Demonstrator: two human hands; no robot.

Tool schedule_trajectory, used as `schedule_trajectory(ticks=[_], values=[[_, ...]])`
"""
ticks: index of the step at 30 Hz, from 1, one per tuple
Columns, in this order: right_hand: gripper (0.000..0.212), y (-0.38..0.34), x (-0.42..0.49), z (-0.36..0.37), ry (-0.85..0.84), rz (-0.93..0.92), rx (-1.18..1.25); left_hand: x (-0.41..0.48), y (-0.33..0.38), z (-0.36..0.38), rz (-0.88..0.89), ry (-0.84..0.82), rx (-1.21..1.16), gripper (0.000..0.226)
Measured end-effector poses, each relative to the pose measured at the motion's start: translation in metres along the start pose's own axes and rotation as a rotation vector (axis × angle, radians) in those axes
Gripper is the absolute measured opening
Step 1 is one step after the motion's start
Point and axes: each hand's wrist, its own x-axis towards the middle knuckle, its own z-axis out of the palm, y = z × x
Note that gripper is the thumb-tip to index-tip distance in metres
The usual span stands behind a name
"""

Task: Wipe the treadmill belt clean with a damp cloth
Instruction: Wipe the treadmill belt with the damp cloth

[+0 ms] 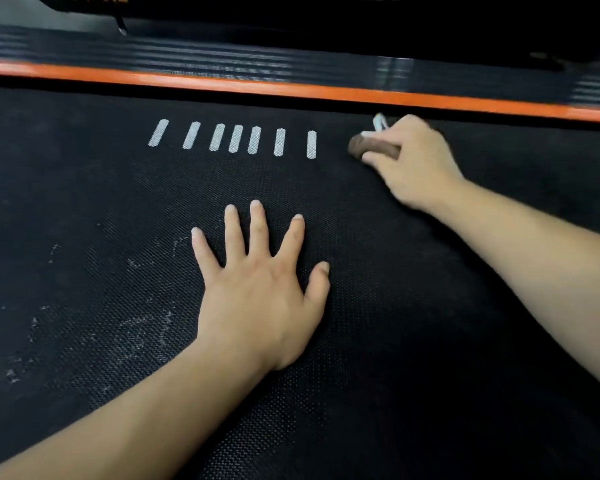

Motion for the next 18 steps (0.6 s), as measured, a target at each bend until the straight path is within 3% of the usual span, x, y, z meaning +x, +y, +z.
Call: schedule_trajectory(ticks=[2,5,6,11,15,18], values=[[0.019,0.003,-0.004,-0.013,-0.034,-0.041,-0.033,0.0,0.0,0.0,-0.006,0.001,0.002,0.075],[0.018,0.026,0.012,-0.022,0.131,0.285,-0.07,0.001,0.0,0.002,-0.005,0.001,0.0,0.075],[0.023,0.022,0.009,-0.019,0.165,0.314,-0.094,0.001,-0.001,0.001,-0.007,0.003,-0.002,0.075],[0.022,-0.004,-0.054,-0.028,-0.082,-0.088,-0.009,0.001,-0.001,0.001,-0.007,-0.001,-0.007,0.077],[0.021,0.025,-0.062,-0.046,0.09,0.258,-0.089,0.0,-0.001,0.002,-0.01,-0.004,-0.001,0.078],[0.021,-0.016,-0.104,-0.027,0.053,0.09,-0.015,0.0,-0.002,0.002,-0.015,-0.004,0.003,0.075]])
